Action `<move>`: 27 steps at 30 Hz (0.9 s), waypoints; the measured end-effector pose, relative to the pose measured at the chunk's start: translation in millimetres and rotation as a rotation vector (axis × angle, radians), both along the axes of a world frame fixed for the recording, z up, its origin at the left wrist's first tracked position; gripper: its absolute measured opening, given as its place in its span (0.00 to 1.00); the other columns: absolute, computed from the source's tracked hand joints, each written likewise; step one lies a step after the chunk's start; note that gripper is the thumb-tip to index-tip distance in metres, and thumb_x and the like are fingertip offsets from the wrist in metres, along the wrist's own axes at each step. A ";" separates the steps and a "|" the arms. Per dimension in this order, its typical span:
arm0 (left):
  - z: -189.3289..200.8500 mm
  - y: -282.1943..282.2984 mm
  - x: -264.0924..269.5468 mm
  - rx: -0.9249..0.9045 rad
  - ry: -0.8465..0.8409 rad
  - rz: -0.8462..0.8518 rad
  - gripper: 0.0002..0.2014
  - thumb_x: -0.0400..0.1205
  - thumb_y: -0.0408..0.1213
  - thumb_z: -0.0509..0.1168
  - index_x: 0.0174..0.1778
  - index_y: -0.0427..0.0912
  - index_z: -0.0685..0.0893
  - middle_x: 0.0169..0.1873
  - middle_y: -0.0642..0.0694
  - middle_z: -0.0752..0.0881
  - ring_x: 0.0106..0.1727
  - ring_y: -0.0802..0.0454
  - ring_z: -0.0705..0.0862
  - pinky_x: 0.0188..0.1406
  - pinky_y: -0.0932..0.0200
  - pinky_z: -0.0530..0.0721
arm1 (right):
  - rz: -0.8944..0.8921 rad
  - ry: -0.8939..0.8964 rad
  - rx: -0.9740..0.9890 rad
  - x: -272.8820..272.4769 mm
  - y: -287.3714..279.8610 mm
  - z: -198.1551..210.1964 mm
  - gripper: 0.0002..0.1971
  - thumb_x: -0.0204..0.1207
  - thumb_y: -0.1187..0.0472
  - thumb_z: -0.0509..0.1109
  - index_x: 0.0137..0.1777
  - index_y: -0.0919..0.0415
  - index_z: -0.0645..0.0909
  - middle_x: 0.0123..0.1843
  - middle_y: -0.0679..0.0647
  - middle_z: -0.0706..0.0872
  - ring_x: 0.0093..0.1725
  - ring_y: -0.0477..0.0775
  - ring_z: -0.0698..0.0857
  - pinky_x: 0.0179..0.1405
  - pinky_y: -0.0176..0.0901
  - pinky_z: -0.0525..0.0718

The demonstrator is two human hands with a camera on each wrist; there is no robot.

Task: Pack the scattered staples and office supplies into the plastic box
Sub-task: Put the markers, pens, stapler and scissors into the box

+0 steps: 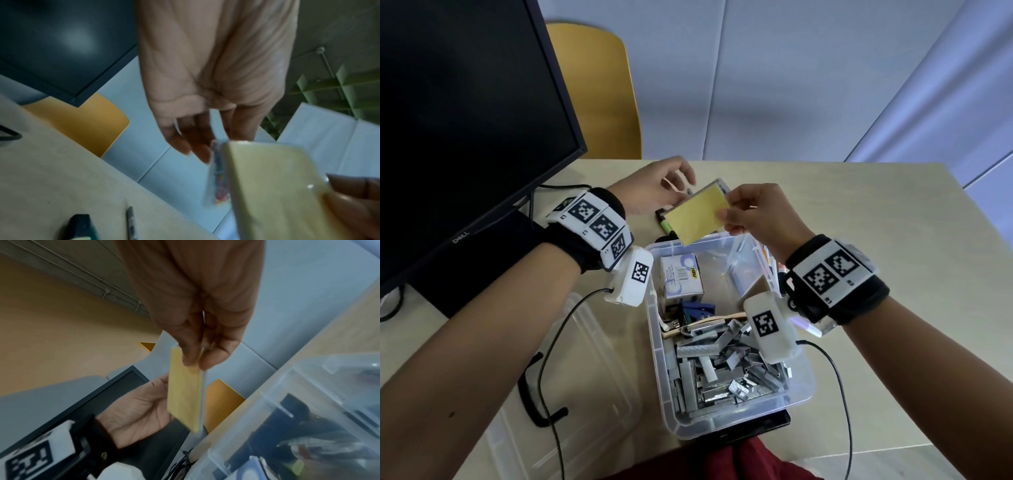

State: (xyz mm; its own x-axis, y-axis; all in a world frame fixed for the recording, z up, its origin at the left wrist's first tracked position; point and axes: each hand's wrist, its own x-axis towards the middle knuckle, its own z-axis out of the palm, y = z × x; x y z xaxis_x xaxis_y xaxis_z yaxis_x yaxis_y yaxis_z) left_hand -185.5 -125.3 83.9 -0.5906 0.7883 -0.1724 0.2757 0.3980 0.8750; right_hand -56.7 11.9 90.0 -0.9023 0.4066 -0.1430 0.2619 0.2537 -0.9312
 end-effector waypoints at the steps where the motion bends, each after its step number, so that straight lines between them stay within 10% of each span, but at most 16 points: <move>1: 1.6 0.5 -0.7 0.031 -0.004 -0.016 0.10 0.82 0.29 0.63 0.40 0.49 0.79 0.32 0.56 0.79 0.32 0.61 0.75 0.36 0.69 0.74 | -0.023 0.017 0.005 -1.5 0.1 0.7 0.10 0.70 0.74 0.72 0.35 0.61 0.78 0.27 0.53 0.79 0.26 0.50 0.80 0.32 0.39 0.84; 6: 6.6 0.4 2.3 0.026 -0.058 -0.127 0.07 0.81 0.29 0.64 0.39 0.45 0.80 0.32 0.54 0.81 0.35 0.63 0.77 0.40 0.71 0.74 | -0.105 0.065 -0.024 -6.6 0.9 1.7 0.16 0.70 0.74 0.72 0.56 0.63 0.75 0.26 0.52 0.79 0.25 0.52 0.82 0.35 0.46 0.86; 11: 0.1 -4.4 -1.6 -0.071 -0.093 -0.105 0.09 0.81 0.27 0.64 0.38 0.44 0.80 0.27 0.57 0.82 0.27 0.68 0.78 0.34 0.76 0.75 | -0.004 -0.033 0.270 -8.1 -10.0 6.4 0.04 0.73 0.66 0.71 0.42 0.68 0.81 0.28 0.54 0.82 0.19 0.40 0.80 0.25 0.28 0.79; 16: -9.5 -17.5 -9.7 -0.434 -0.089 -0.162 0.08 0.84 0.31 0.60 0.56 0.40 0.82 0.52 0.47 0.83 0.55 0.54 0.80 0.63 0.60 0.75 | 0.072 -0.184 0.231 -7.9 -24.4 2.4 0.06 0.70 0.69 0.69 0.41 0.75 0.81 0.25 0.58 0.82 0.15 0.43 0.80 0.25 0.36 0.82; 21: -19.3 -25.6 -7.6 -0.547 -0.279 -0.082 0.10 0.84 0.27 0.59 0.47 0.46 0.81 0.39 0.48 0.80 0.33 0.57 0.79 0.33 0.68 0.84 | 0.113 -0.197 0.212 -6.6 -44.7 3.7 0.12 0.69 0.72 0.64 0.27 0.63 0.67 0.26 0.63 0.83 0.13 0.45 0.79 0.19 0.35 0.79; 27: -19.9 -30.7 -6.3 -0.557 -0.268 -0.164 0.14 0.84 0.28 0.57 0.32 0.38 0.75 0.30 0.45 0.80 0.31 0.54 0.79 0.26 0.70 0.81 | 0.187 -0.238 0.310 -3.5 -61.5 7.0 0.15 0.68 0.71 0.66 0.25 0.61 0.65 0.25 0.61 0.79 0.18 0.52 0.84 0.19 0.36 0.79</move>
State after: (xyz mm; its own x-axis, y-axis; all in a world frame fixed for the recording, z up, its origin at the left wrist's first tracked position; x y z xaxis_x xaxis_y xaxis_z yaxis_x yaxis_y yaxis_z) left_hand -191.7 -155.9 64.0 -0.3496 0.6141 -0.7076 0.1724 0.7845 0.5957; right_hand -60.2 -49.6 97.0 -0.9212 0.2960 -0.2524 0.3829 0.5752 -0.7228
